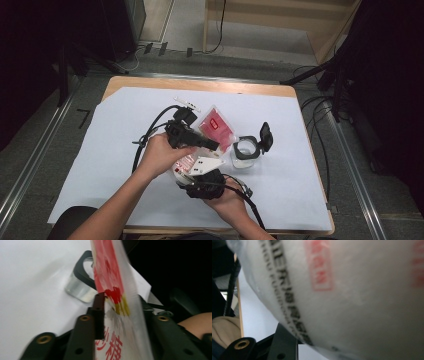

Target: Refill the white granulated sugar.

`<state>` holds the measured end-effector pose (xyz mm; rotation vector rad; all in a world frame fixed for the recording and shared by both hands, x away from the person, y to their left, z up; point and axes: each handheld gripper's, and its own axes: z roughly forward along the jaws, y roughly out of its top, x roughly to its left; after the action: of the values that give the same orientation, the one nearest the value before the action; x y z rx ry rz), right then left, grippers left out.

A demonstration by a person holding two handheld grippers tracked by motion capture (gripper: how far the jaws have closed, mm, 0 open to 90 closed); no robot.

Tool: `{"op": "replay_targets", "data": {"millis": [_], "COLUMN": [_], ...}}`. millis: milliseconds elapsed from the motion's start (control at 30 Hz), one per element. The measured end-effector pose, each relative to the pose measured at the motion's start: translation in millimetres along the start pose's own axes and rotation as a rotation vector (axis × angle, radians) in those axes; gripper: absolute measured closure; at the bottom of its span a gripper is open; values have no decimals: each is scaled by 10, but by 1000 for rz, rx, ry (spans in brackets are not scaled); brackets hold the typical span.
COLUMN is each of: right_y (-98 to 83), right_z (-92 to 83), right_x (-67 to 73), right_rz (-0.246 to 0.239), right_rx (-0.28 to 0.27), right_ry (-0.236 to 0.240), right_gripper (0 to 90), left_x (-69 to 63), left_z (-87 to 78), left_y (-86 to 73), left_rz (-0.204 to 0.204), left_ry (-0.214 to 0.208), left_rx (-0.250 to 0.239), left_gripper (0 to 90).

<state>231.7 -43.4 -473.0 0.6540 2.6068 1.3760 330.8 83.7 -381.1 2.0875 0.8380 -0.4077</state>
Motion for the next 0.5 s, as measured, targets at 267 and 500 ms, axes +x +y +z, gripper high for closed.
{"op": "replay_targets", "data": {"millis": [267,500], "right_y": [-8,-25], "right_z": [-22,-76], "right_x": [-44,-142], "right_rz": [76,175], "right_rx": [-35,-81], "right_ry": [0,18], "right_gripper": [601,601], "left_x": [2,-13], "left_z": [-9,-71], "left_y": [25,34], "left_rz": [8,11], "left_ry": [45,49], "left_rx": [-3,-16], "left_gripper": [569,614]}}
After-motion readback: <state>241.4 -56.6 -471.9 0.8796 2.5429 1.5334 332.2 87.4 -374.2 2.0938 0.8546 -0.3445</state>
